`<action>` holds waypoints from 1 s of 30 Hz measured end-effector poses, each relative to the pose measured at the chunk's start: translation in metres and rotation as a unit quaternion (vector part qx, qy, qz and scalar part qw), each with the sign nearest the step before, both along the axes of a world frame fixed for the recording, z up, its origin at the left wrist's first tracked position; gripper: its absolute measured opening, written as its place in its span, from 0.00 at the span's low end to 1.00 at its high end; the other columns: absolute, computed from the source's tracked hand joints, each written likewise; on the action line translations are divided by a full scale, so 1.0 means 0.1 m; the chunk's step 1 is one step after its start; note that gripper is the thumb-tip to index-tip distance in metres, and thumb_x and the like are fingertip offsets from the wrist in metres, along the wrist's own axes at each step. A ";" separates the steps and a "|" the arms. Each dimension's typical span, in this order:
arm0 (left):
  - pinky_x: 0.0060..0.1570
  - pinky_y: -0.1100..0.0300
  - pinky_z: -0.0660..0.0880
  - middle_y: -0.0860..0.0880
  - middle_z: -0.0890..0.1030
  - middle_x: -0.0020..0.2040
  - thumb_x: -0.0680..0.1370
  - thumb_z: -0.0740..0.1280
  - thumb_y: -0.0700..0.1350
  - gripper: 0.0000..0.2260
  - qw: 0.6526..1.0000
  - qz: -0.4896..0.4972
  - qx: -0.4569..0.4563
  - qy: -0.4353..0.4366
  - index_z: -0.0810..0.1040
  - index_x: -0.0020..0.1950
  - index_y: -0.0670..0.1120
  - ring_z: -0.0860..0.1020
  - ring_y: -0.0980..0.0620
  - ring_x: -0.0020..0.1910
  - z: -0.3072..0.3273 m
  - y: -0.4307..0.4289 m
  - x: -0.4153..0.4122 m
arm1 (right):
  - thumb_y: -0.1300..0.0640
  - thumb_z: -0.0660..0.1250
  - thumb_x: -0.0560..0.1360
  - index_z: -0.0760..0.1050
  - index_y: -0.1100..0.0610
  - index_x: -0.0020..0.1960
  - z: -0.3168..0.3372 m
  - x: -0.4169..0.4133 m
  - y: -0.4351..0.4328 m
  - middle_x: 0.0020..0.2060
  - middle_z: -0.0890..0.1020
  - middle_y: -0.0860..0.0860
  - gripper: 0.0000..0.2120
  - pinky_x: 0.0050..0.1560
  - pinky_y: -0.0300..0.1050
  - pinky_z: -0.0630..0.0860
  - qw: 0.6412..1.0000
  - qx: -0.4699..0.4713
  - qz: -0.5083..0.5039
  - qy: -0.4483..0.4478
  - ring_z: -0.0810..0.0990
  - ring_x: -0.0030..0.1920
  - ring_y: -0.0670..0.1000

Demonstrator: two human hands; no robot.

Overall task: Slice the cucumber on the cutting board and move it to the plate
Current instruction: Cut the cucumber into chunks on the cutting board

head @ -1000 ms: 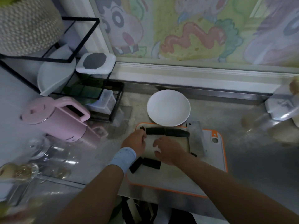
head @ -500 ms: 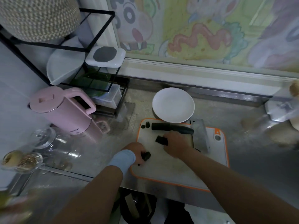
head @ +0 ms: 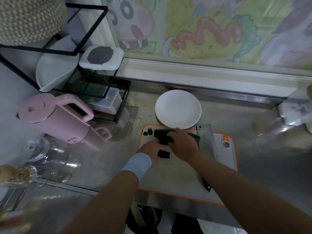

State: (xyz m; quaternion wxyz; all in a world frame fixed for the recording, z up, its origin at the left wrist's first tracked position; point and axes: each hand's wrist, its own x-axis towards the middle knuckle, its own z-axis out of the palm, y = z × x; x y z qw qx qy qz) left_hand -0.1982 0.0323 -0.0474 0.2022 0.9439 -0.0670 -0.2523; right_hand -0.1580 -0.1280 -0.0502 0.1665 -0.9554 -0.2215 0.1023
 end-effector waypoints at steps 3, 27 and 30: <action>0.58 0.57 0.69 0.48 0.74 0.63 0.76 0.62 0.36 0.18 1.000 -0.019 -0.004 -0.004 0.77 0.62 0.52 0.74 0.46 0.57 -0.02 -0.17 0.04 | 0.58 0.62 0.75 0.74 0.52 0.56 0.05 -0.06 -0.27 0.54 0.76 0.50 0.11 0.48 0.48 0.75 0.998 0.022 -0.061 0.007 0.76 0.54 0.53; 0.61 0.58 0.66 0.48 0.73 0.59 0.77 0.61 0.36 0.14 0.990 -0.105 0.019 -0.088 0.78 0.60 0.47 0.69 0.48 0.60 -0.11 -0.41 -0.47 | 0.64 0.55 0.77 0.58 0.60 0.70 0.11 -0.71 -0.86 0.65 0.66 0.61 0.21 0.56 0.52 0.72 0.906 -0.039 -0.400 0.131 0.76 0.58 0.62; 0.63 0.59 0.65 0.49 0.73 0.59 0.76 0.61 0.35 0.15 0.986 -0.084 -0.014 -0.145 0.78 0.60 0.47 0.69 0.50 0.60 -0.11 -0.39 -0.58 | 0.61 0.54 0.78 0.61 0.57 0.67 0.29 -0.82 -0.84 0.58 0.70 0.59 0.17 0.47 0.51 0.71 0.923 -0.026 -0.377 0.075 0.77 0.53 0.63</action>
